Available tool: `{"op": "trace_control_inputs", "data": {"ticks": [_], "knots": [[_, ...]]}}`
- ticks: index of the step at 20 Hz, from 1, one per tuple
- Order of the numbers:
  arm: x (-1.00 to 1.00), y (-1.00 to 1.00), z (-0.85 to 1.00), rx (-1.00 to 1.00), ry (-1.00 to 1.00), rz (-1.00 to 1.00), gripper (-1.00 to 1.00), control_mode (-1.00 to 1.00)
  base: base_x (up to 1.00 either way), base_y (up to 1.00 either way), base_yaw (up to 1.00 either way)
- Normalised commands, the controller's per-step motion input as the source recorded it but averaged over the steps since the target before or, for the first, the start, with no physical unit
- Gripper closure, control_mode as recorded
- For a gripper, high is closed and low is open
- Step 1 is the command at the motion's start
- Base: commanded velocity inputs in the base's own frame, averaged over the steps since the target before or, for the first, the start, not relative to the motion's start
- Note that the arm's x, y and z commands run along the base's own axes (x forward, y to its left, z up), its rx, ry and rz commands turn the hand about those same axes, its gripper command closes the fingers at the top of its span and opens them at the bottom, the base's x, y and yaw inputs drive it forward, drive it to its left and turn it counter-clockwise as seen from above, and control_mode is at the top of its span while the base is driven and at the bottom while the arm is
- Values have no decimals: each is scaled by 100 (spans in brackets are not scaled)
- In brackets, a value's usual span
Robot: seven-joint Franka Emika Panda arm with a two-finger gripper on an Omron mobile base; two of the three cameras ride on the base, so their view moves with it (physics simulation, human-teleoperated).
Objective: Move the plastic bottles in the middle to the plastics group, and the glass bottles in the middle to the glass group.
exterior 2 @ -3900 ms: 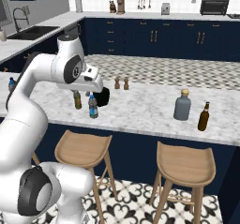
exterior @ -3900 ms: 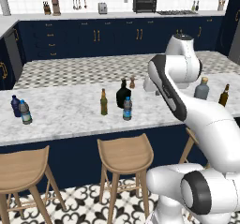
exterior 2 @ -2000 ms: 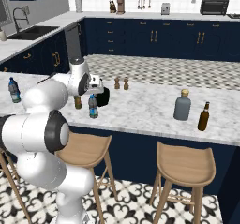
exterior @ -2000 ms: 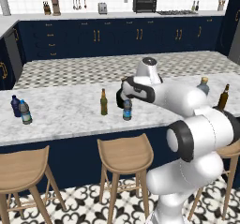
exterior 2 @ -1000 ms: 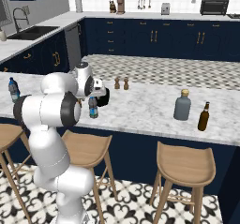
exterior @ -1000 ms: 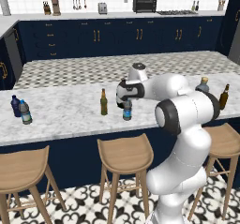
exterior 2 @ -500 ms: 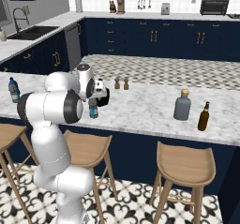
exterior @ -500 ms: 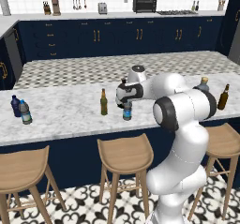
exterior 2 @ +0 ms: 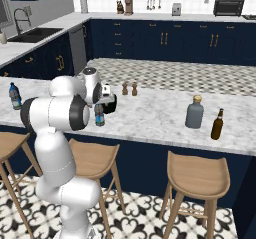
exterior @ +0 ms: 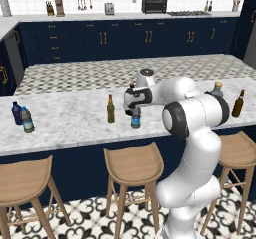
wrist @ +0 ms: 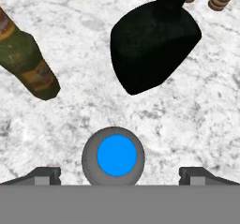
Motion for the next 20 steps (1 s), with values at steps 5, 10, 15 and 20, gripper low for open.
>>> {"op": "trace_control_inputs", "data": {"ticks": [5, 10, 15, 20], "knots": [[2, 0, -6, 0, -2, 0, -100, -100, 0, 0, 0], [0, 0, -12, 0, 0, 0, -100, -100, 0, 0, 0], [6, 0, -4, 0, 0, 0, -100, -100, 0, 0, 0], [2, 0, -3, 0, 0, 0, -100, -100, 0, 0, 0]]}}
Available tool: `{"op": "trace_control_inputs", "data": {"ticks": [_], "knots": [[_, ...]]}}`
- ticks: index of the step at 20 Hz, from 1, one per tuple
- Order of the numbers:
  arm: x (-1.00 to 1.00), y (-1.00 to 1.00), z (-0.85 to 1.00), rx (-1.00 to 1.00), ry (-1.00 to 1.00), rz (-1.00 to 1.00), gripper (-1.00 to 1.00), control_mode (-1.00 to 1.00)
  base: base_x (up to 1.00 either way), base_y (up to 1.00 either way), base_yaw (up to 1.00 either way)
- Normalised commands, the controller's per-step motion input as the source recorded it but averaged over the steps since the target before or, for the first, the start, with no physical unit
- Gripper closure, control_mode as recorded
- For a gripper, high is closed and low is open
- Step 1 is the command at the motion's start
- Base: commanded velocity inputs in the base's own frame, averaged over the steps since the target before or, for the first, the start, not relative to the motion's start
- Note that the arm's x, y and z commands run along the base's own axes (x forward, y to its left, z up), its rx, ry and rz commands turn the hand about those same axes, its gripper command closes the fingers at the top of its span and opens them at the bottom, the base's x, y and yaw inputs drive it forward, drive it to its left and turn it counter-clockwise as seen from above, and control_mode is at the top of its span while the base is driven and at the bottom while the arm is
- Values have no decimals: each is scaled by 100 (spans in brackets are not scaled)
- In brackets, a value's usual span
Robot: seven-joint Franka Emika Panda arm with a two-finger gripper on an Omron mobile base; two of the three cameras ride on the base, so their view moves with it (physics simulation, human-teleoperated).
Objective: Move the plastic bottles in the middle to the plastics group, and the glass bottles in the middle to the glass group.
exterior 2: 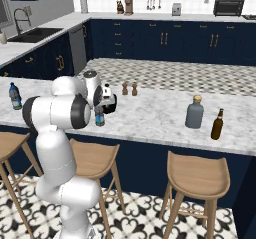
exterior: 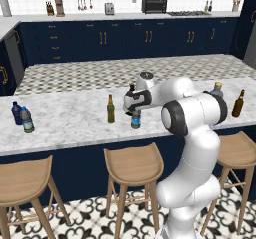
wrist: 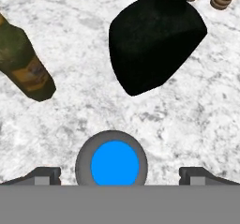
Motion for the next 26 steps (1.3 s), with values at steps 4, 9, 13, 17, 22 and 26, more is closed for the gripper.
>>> {"op": "trace_control_inputs", "data": {"ticks": [4, 9, 13, 17, 22, 26], "knots": [[0, 0, -1, 0, 0, 0, -100, -100, 0, 0, 0], [0, 0, -2, 0, 0, 0, 100, -100, 0, 0, 0], [0, 0, 0, 0, 0, 0, 100, -100, 0, 0, 0], [-46, 0, 0, 1, -8, 0, 100, -100, 0, 0, 0], [-100, 13, 24, 3, -12, 0, 100, -100, 0, 0, 0], [-96, 73, 63, -1, -5, 2, 100, -100, 0, 0, 0]]}}
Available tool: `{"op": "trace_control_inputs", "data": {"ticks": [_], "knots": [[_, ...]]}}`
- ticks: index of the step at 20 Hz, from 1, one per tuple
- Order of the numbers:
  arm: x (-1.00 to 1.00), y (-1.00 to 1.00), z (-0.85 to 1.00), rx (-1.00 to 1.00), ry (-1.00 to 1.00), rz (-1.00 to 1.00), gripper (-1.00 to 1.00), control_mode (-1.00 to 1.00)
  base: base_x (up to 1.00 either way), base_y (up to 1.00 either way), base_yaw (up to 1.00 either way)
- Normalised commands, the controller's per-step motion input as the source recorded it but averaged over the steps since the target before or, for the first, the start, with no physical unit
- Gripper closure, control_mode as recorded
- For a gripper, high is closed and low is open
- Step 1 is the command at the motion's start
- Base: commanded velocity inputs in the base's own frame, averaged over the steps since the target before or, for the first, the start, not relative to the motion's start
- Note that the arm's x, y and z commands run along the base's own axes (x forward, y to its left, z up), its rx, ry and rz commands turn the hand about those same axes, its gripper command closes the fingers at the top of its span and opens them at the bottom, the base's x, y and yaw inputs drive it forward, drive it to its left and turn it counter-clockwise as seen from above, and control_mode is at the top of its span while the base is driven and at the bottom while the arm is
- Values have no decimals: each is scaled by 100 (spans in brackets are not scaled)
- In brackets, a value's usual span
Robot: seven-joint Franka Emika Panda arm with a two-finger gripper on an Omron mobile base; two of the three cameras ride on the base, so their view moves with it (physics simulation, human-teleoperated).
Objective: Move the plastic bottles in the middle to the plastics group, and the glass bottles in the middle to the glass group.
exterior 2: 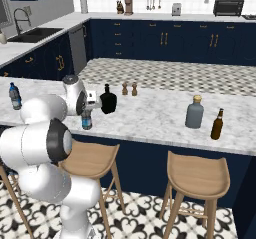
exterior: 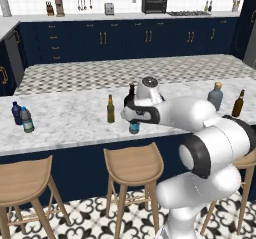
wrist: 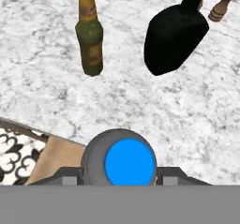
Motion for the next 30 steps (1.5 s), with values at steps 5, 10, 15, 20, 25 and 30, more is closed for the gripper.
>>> {"op": "trace_control_inputs", "data": {"ticks": [5, 10, 15, 20, 25, 30], "knots": [[-56, 100, 87, -5, 3, 14, 100, -100, 0, 0, 0], [-26, 100, 64, -7, 16, 23, 100, -100, 0, 0, 0], [-15, 100, 15, -3, 8, 27, 100, -100, 0, 0, 0], [-3, 98, -4, 0, -2, 25, 100, -100, 0, 0, 0], [46, 61, -8, 0, -8, 15, 100, -100, 0, 0, 0], [78, 53, 0, 0, 3, 2, 100, -100, 0, 0, 0]]}}
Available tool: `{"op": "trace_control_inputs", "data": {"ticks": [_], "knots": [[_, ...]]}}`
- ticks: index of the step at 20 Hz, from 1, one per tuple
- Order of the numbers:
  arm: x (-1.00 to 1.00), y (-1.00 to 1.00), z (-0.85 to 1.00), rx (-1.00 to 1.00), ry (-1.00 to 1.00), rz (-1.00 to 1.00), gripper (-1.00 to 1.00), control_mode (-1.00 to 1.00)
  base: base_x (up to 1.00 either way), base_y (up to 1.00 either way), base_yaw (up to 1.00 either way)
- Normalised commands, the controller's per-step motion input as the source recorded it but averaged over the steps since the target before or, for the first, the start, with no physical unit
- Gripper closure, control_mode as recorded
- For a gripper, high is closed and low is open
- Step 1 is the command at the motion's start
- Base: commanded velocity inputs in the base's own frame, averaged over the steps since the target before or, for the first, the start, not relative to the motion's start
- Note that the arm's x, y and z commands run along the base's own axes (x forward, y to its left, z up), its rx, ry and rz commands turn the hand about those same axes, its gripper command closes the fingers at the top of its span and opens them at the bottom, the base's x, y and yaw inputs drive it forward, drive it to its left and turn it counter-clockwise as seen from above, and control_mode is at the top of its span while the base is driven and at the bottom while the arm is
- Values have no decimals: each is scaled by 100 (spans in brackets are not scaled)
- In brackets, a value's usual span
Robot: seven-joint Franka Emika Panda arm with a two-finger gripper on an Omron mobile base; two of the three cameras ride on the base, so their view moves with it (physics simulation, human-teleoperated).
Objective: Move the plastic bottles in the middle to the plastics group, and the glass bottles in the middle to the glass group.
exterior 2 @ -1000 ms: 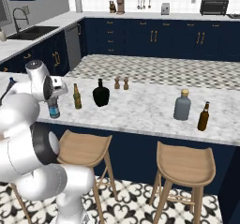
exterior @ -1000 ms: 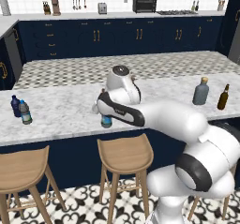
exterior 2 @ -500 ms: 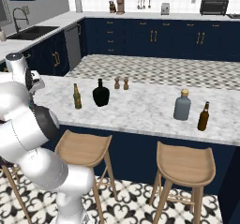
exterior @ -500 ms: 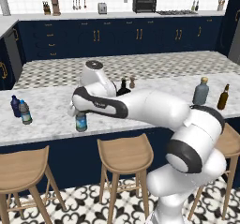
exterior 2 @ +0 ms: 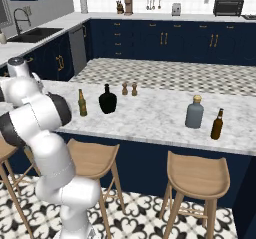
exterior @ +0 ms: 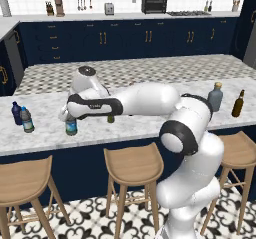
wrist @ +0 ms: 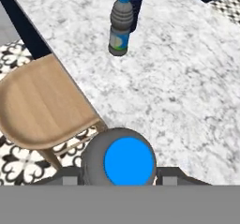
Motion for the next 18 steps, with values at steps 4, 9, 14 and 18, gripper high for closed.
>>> {"op": "trace_control_inputs", "data": {"ticks": [4, 9, 14, 18], "knots": [[80, 58, 0, -2, 22, 0, 100, -100, 0, 0, 0], [28, 46, -3, -5, 14, 0, 100, -100, 0, 0, 0], [1, 34, -25, -5, -3, 0, 100, -100, 0, 0, 0], [15, 18, -35, -1, -1, 0, 100, -100, 0, 0, 0]]}}
